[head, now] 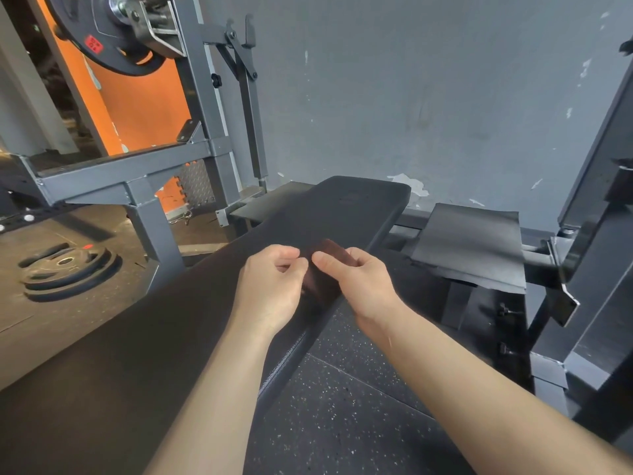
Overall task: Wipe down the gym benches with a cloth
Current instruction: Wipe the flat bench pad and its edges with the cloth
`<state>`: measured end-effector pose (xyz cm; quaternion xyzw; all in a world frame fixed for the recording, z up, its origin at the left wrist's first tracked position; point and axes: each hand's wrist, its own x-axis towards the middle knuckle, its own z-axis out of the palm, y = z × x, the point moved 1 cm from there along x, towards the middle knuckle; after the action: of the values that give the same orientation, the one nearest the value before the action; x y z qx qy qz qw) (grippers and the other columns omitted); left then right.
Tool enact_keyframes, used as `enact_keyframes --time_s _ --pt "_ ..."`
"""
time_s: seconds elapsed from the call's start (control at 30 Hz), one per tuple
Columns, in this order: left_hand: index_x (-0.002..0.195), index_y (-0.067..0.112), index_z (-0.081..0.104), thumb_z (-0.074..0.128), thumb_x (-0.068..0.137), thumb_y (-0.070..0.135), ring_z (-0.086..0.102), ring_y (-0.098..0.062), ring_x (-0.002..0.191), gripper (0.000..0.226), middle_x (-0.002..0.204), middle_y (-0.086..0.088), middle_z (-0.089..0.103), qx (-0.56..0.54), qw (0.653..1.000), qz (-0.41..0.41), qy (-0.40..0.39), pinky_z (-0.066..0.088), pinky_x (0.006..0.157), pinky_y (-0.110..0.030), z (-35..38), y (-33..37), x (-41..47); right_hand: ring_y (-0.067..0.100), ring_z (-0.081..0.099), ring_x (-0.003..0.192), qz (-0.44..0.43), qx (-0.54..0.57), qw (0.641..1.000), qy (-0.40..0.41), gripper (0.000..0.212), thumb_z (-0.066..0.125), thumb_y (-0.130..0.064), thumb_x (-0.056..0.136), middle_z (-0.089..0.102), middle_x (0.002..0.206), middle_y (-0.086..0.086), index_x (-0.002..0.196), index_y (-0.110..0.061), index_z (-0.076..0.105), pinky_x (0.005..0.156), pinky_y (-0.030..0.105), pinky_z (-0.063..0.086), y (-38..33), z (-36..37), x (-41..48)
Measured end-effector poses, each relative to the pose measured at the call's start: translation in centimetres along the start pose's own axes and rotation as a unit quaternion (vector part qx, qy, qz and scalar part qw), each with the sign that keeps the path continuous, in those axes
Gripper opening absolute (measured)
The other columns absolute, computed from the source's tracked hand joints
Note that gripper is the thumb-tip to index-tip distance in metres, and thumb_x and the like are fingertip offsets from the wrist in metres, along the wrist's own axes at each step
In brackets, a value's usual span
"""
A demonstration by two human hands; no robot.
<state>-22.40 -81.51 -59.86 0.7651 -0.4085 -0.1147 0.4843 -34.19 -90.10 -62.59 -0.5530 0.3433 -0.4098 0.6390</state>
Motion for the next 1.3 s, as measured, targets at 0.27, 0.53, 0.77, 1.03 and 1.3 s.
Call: enact_keyframes --time_s 0.27,0.53,0.77,1.03,1.3 --pt "0.139 0.025 0.055 0.056 0.100 0.041 0.057 -0.020 0.124 0.042 0.138 0.006 0.058 0.096 0.991 -0.069 -0.067 0.043 0.094 -0.032 0.6 0.4 0.9 0.009 0.053 0.073 -0.173 -0.251 0.946 0.112 0.022 0.070 -0.022 0.091 0.056 0.084 -0.007 0.090 -0.021 0.048 0.059 0.022 0.040 -3.9 -1.5 7.8" --pt "0.089 0.006 0.065 0.052 0.088 0.007 0.062 -0.035 0.084 0.013 0.092 -0.021 0.062 0.244 0.963 -0.058 -0.097 0.056 0.077 -0.040 3.8 2.8 7.0 0.026 0.052 0.095 -0.123 -0.584 0.781 -0.183 0.019 0.063 -0.024 0.095 0.055 0.098 -0.004 0.096 -0.019 0.045 0.077 0.029 0.034 0.9 -3.4 10.8" --pt "0.125 0.009 0.063 0.055 0.094 0.017 0.058 -0.037 0.113 0.033 0.123 -0.016 0.063 0.350 0.927 -0.048 -0.128 0.052 0.098 -0.049 6.9 0.8 14.4 0.027 -0.015 0.156 -0.115 -0.653 0.716 -0.219 0.059 0.033 -0.061 0.102 -0.005 0.170 -0.001 0.158 -0.047 0.020 0.126 0.047 -0.004 3.3 -2.9 14.2" --pt "0.151 0.016 0.041 0.064 0.085 0.054 0.036 -0.039 0.143 0.079 0.156 -0.011 0.040 0.405 0.878 -0.083 -0.242 0.037 0.113 -0.056 11.6 -0.3 20.9 0.031 -0.005 0.156 -0.005 -0.673 0.732 -0.103 0.054 0.029 -0.051 0.107 -0.002 0.171 0.002 0.159 -0.037 0.024 0.126 0.044 -0.001 1.2 -6.6 23.4" --pt "0.158 0.024 0.024 0.076 0.072 0.072 0.015 -0.043 0.150 0.111 0.164 -0.015 0.015 0.455 0.829 -0.128 -0.300 0.036 0.112 -0.062 12.6 -0.4 22.9 0.039 -0.016 0.154 0.043 -0.702 0.709 -0.056 0.067 0.012 -0.060 0.102 -0.010 0.170 0.012 0.163 -0.030 0.004 0.125 0.052 -0.004 2.8 -5.9 24.5"
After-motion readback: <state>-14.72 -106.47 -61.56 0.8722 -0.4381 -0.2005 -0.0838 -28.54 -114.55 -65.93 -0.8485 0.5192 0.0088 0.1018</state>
